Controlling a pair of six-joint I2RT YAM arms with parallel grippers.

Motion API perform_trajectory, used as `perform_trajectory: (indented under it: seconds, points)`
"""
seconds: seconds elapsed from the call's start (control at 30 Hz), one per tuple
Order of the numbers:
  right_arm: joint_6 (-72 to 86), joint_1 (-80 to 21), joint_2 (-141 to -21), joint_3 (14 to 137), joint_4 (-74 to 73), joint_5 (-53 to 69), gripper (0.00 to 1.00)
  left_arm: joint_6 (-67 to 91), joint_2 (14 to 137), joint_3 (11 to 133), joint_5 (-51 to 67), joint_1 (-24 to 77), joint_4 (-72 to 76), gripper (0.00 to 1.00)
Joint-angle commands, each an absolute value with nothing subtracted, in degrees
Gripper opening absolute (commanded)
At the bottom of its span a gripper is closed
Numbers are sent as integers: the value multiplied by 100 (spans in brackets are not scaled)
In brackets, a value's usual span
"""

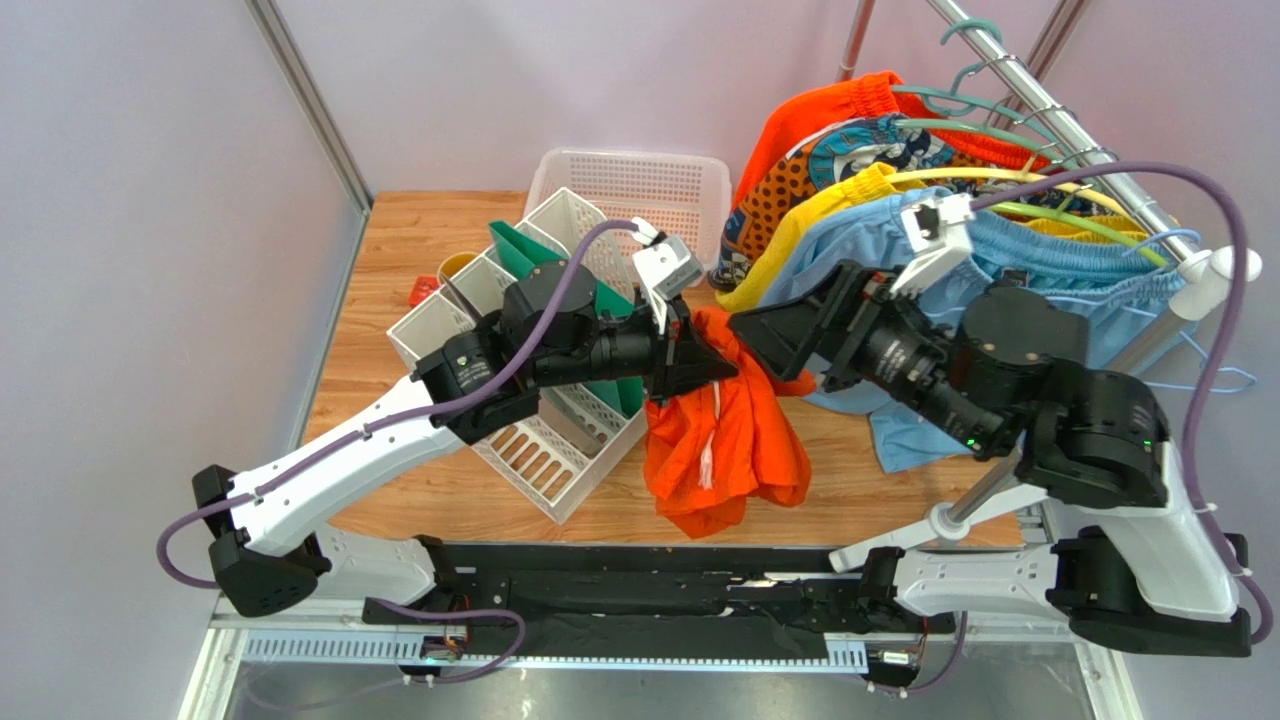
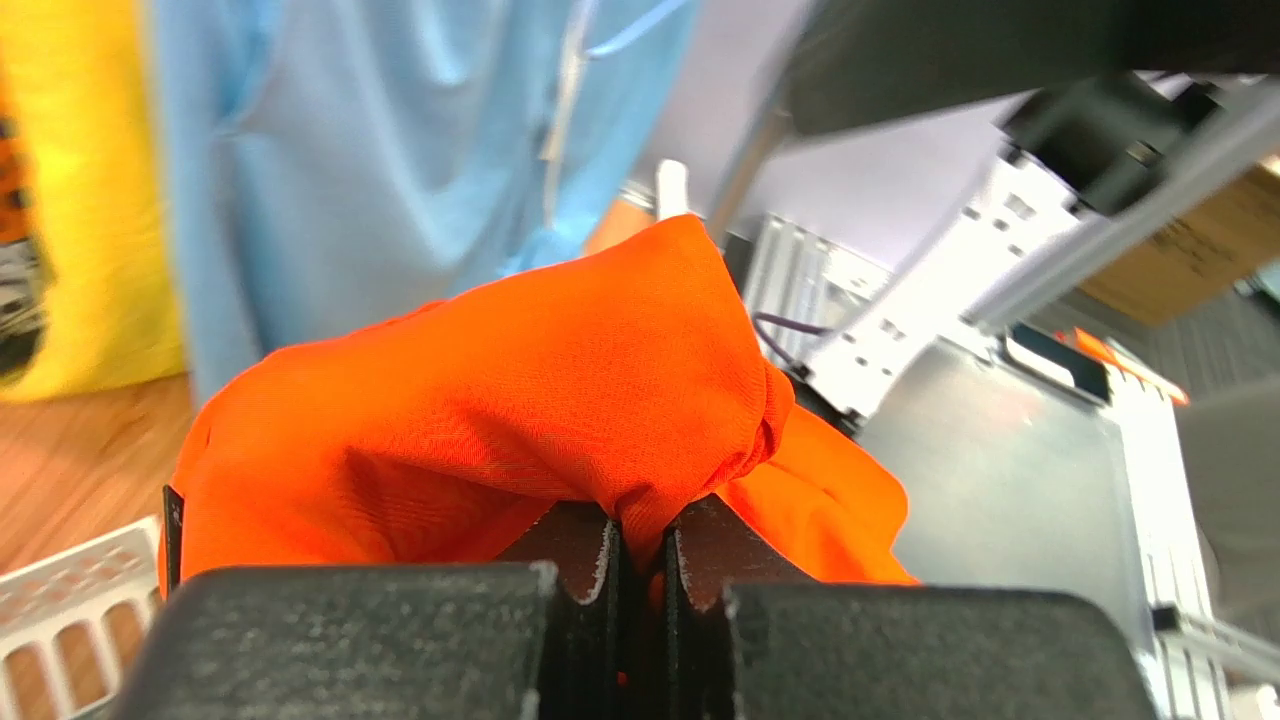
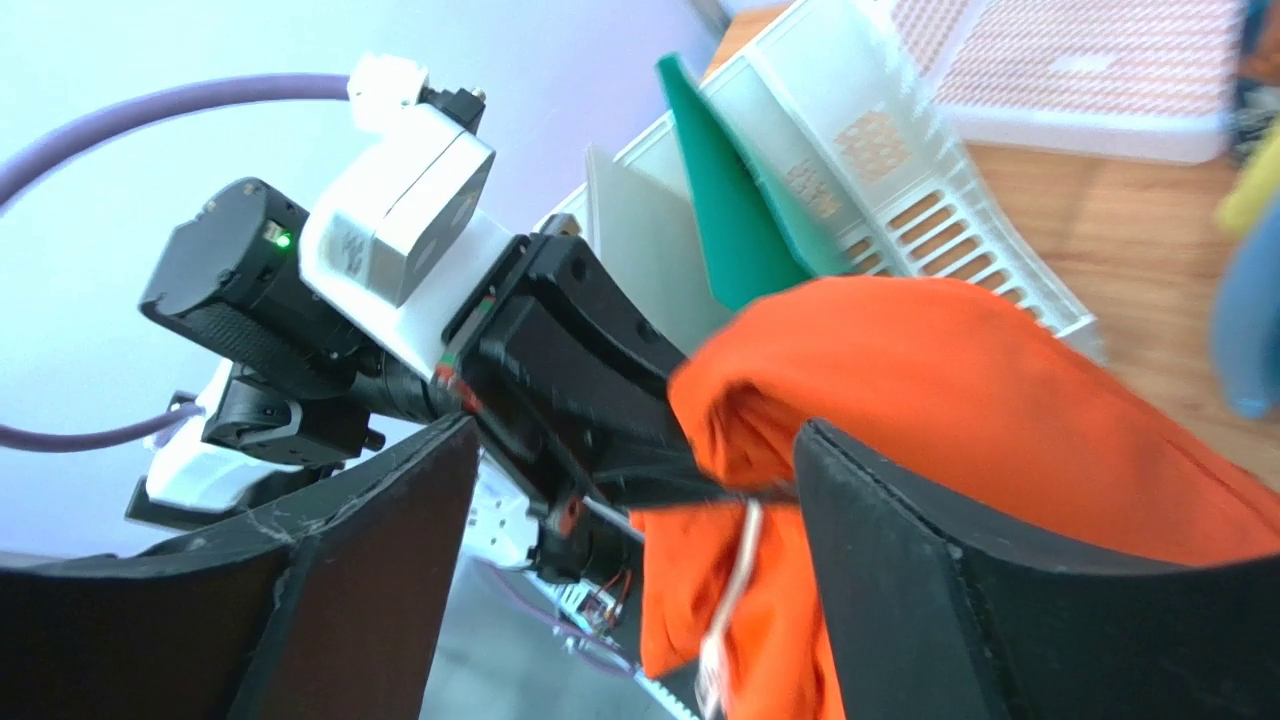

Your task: Remove the shorts from the hanger

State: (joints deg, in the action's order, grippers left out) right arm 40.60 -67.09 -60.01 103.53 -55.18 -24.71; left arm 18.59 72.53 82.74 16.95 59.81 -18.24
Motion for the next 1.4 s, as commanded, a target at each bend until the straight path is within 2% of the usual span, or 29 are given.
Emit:
perform_trajectory:
  seconds: [0.0, 0.03, 0.17, 0.27, 0.57, 0.7, 0.83, 0.97, 1.1, 1.2, 1.37]
  points:
    - [3903, -6732, -5801, 10898, -6344, -3295, 84, 1943, 7005, 8604, 1354, 5609, -1512, 0]
    - [3876, -6732, -5662, 10959, -6389, -3339, 87, 1925, 7057, 8657, 1362, 5555, -1460, 0]
    - [3788, -6732, -5319, 10881, -6538, -3305, 87, 1794, 7373, 9122, 1424, 5283, -1292, 0]
    - [3762, -6732, -5203, 10776, -6775, -3104, 86, 1531, 7804, 9972, 1258, 5116, -1327, 0]
    - [3551, -6732, -5282, 10924, -7321, -3261, 86, 730, 9262, 11968, 756, 4431, -1029, 0]
    - [3375, -6732, -5510, 11381, -7488, -3392, 86, 861, 10009, 12813, 914, 3948, -949, 0]
    - [3252, -6732, -5563, 11233, -7331, -3559, 86, 896, 10827, 13559, 1177, 3534, -739, 0]
    - [3068, -6732, -5642, 11250, -7190, -3612, 85, 800, 11425, 14070, 1590, 3086, -607, 0]
    - [2796, -6724, -5660, 11478, -7189, -4042, 84, 633, 11934, 14168, 1451, 2787, -291, 0]
    - [2629, -6732, -5599, 11479, -7041, -4385, 84, 589, 12285, 14186, 1073, 2672, -27, 0]
    - [2119, -6732, -5704, 11487, -6680, -4631, 84, 641, 12787, 14282, -209, 2654, 369, 0]
